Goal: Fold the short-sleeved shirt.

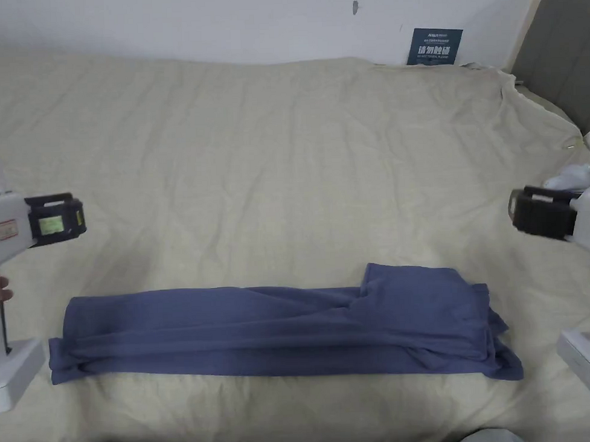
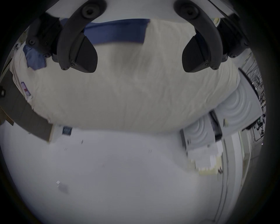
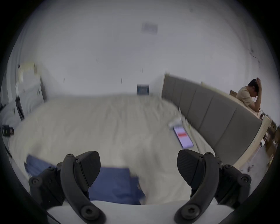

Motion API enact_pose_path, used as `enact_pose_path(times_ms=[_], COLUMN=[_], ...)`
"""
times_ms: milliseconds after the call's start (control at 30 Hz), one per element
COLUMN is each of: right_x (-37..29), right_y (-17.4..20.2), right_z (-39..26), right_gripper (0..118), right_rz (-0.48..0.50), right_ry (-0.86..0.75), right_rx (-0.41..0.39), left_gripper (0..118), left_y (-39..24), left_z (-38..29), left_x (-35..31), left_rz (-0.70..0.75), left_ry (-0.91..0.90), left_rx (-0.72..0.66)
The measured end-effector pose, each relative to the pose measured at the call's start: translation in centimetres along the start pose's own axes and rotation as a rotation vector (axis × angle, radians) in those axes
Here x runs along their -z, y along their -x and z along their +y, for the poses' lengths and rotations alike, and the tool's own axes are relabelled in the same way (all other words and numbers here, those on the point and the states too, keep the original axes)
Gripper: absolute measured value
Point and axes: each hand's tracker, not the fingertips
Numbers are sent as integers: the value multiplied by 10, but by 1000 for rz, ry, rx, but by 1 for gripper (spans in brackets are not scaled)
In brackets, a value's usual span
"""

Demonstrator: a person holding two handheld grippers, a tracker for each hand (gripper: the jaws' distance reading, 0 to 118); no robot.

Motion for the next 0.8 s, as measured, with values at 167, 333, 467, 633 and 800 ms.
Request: enact_pose_path(times_ms=[167, 333, 467, 633, 800], right_x=[-26, -39, -42, -40, -36], right_y=[17, 31, 40, 43, 42], right_z=[-10, -27, -37, -43, -43], right_gripper=[105, 69, 7, 0, 0], right_rz=[43, 116, 122, 122, 124], right_ry=[-206, -229, -236, -225, -196], right_rx=[36, 43, 18, 33, 61], left_gripper=[91, 30, 0, 0, 0], left_y=[-42, -65, -74, -73, -70], left_z=[-13, -26, -35, -41, -42], left_x=[-35, -50, -55, -52, -50], left_rz=[-55, -141, -161, -172, -200], left_ry=[-257, -314, -341, -315, -288], left_rx=[48, 86, 83, 59, 30])
